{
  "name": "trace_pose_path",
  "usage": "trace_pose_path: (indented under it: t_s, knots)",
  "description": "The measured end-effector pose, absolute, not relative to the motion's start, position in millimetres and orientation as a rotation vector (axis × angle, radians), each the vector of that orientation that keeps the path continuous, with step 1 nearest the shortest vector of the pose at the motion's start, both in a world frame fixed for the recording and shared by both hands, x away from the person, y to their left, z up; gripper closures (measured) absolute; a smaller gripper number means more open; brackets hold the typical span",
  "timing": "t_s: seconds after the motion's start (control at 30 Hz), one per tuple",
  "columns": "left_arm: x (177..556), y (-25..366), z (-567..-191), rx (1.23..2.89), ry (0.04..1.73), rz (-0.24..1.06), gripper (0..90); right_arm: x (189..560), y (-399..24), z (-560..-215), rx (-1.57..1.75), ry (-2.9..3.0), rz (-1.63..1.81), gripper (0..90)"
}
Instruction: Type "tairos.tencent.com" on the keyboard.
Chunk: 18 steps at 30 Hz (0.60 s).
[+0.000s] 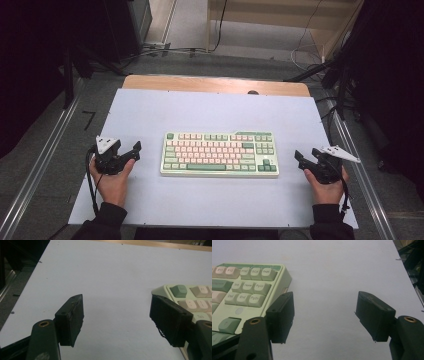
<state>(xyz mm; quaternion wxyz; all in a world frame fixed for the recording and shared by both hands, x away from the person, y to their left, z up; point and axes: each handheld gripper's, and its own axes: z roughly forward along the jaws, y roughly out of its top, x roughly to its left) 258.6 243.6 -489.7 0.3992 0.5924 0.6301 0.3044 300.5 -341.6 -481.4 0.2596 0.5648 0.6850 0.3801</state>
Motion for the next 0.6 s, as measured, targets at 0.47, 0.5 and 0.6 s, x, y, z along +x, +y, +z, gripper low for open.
trace_pose_path:
  t_s: [0.47, 0.5, 0.6]
  knots:
    - [258.2, 241.1, -489.4, 1.512, 1.585, 0.776, 28.1, 299.7, -338.7, -480.4, 1.521, 1.866, 1.031, 29.6]
    - [258.2, 241.1, -489.4, 1.512, 1.585, 0.776, 28.1, 299.7, -338.7, -480.4, 1.521, 1.866, 1.031, 29.6]
    - [257.9, 240.8, -489.1, 1.513, 1.586, 0.778, 28.1, 299.4, -338.3, -480.4, 1.518, 1.869, 1.031, 29.6]
